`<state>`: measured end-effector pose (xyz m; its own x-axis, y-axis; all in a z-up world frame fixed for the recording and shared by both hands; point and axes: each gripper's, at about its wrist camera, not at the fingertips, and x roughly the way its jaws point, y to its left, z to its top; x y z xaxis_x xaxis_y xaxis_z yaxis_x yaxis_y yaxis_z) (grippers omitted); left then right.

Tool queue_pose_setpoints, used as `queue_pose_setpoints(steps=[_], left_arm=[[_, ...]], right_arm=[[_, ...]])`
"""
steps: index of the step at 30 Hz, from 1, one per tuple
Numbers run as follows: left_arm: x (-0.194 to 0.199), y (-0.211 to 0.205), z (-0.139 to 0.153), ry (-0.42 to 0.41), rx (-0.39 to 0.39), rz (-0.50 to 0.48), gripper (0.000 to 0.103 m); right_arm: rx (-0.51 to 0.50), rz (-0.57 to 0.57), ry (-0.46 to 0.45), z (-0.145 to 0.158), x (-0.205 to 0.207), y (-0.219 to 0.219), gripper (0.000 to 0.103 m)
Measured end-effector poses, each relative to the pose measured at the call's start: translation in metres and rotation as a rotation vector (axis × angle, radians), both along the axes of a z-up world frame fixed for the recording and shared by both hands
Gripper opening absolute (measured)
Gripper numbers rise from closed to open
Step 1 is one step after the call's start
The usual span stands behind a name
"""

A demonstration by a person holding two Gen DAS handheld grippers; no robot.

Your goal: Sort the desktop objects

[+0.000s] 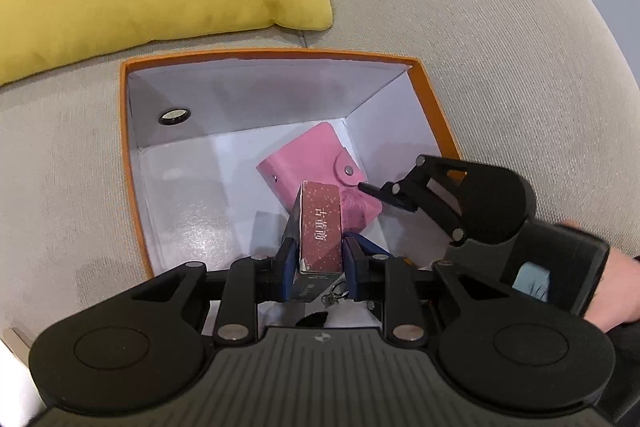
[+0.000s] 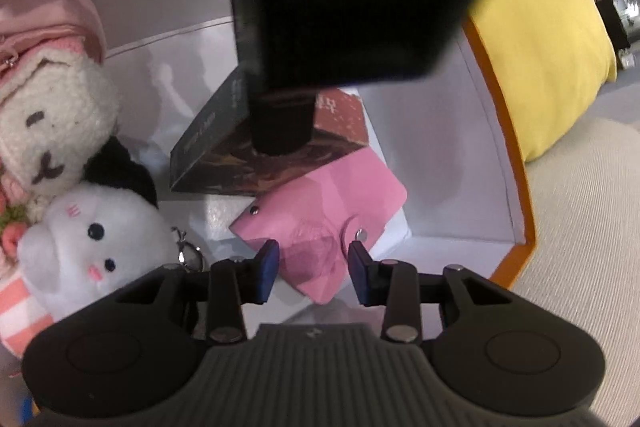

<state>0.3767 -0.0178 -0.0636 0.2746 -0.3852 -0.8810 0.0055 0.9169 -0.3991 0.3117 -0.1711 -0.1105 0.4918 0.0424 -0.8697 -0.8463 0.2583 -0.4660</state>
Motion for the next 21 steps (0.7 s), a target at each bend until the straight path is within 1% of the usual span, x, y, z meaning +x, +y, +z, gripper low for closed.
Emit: queue_pose_setpoints(steps=[1, 3, 5, 6, 9, 11, 12, 14, 16, 19, 21], left_arm=[[0.0, 0.001, 0.0, -0.002, -0.002, 0.002, 0.028], [-0.001, 0.002, 0.0, -0.002, -0.007, 0.005, 0.028], [-0.002, 0.003, 0.0, -0.007, -0.011, 0.006, 0.028], [-0.003, 0.003, 0.0, -0.009, -0.011, 0.005, 0.028], [-0.005, 0.006, 0.0, -0.011, -0.019, 0.004, 0.028], [-0.005, 0.008, 0.0, -0.007, -0.02, 0.003, 0.028], [-0.004, 0.008, 0.001, -0.005, -0.015, -0.001, 0.028], [-0.004, 0.005, 0.001, -0.002, -0.002, -0.014, 0.028], [-0.005, 0.003, 0.002, 0.003, 0.006, -0.023, 0.027], [-0.007, 0.003, 0.002, 0.006, 0.006, -0.027, 0.027], [-0.008, 0.003, 0.002, 0.004, 0.007, -0.033, 0.028]], right_arm=[[0.001, 0.004, 0.002, -0.001, 0.0, 0.0, 0.022], [-0.012, -0.003, 0.016, -0.004, 0.001, 0.001, 0.0], [-0.045, 0.012, -0.018, -0.009, -0.002, 0.0, 0.0], [-0.044, 0.021, -0.028, -0.008, -0.004, 0.0, 0.0], [0.002, 0.054, -0.036, 0.003, -0.01, -0.001, 0.0], [-0.005, 0.107, -0.055, 0.009, -0.014, -0.001, 0.0], [-0.013, 0.135, -0.061, 0.012, -0.016, -0.002, 0.005], [-0.037, 0.2, -0.054, 0.019, -0.017, -0.004, 0.01], [-0.065, 0.244, -0.048, 0.023, -0.016, -0.007, 0.033], [-0.086, 0.293, -0.029, 0.026, -0.013, -0.01, 0.035], [-0.124, 0.335, -0.02, 0.02, -0.013, -0.011, 0.035]])
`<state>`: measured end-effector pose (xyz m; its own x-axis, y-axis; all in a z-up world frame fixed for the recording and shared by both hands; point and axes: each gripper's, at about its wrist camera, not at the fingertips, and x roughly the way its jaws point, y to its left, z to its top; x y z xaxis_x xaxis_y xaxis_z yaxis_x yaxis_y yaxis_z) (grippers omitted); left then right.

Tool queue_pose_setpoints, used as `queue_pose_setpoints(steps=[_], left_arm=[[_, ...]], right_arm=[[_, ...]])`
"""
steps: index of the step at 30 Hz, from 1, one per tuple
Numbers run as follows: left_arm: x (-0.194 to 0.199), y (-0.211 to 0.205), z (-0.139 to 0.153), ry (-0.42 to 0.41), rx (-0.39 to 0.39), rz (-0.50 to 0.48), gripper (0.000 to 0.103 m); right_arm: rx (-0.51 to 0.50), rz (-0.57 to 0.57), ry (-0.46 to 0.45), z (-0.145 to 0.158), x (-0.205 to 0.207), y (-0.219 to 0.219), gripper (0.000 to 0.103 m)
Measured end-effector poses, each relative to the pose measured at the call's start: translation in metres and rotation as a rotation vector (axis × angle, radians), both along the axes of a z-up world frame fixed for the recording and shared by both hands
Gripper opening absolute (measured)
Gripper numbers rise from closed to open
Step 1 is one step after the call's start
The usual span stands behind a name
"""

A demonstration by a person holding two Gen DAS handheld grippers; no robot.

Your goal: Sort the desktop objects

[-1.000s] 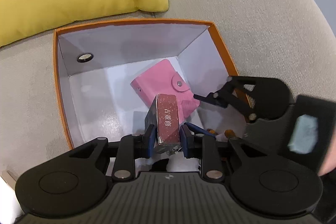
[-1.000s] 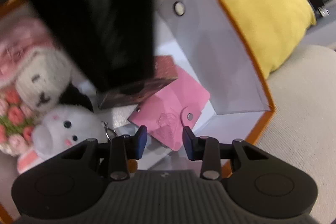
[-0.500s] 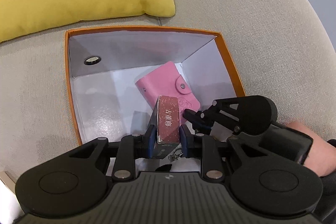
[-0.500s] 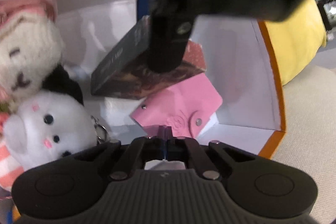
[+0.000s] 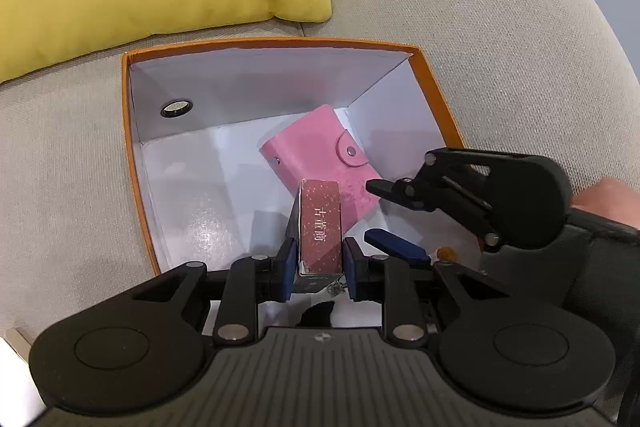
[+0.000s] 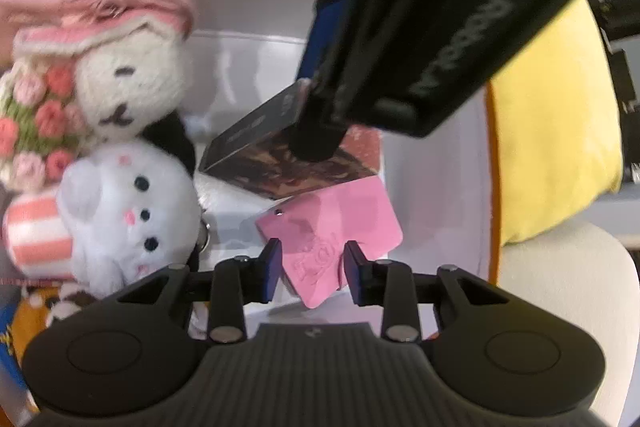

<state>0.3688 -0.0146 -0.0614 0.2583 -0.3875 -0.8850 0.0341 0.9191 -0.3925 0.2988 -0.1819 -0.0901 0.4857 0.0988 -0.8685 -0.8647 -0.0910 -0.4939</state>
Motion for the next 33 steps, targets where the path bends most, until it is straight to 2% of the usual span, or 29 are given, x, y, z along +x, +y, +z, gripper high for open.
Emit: queue_pose_setpoints(steps=[6, 14, 17, 22, 25, 28, 31, 33], left_arm=[[-0.004, 0.0, 0.0, -0.021, -0.001, -0.01, 0.027], [-0.003, 0.007, -0.002, -0.016, -0.033, 0.019, 0.026], [-0.004, 0.007, -0.003, -0.023, -0.034, 0.019, 0.026], [-0.006, 0.007, -0.002, -0.04, -0.036, 0.025, 0.027], [-0.008, 0.007, -0.001, -0.056, -0.033, 0.022, 0.027], [-0.01, 0.005, 0.0, -0.07, -0.021, 0.014, 0.027], [-0.013, 0.005, 0.0, -0.073, -0.019, 0.014, 0.027], [-0.013, 0.002, 0.0, -0.076, -0.014, 0.007, 0.027]], right_arm=[[-0.106, 0.067, -0.032, -0.023, 0.005, -0.002, 0.038], [-0.132, 0.06, -0.01, -0.036, 0.021, 0.002, 0.04], [-0.134, 0.064, -0.015, -0.039, 0.024, 0.002, 0.037], [-0.136, 0.055, -0.06, -0.038, 0.027, 0.001, 0.018], [-0.091, 0.043, -0.064, -0.026, 0.027, 0.003, 0.014], [-0.006, -0.027, -0.036, 0.0, 0.035, 0.002, 0.007], [0.103, -0.156, 0.002, 0.03, 0.049, -0.003, 0.003], [0.207, -0.287, 0.066, 0.05, 0.063, -0.01, 0.001]])
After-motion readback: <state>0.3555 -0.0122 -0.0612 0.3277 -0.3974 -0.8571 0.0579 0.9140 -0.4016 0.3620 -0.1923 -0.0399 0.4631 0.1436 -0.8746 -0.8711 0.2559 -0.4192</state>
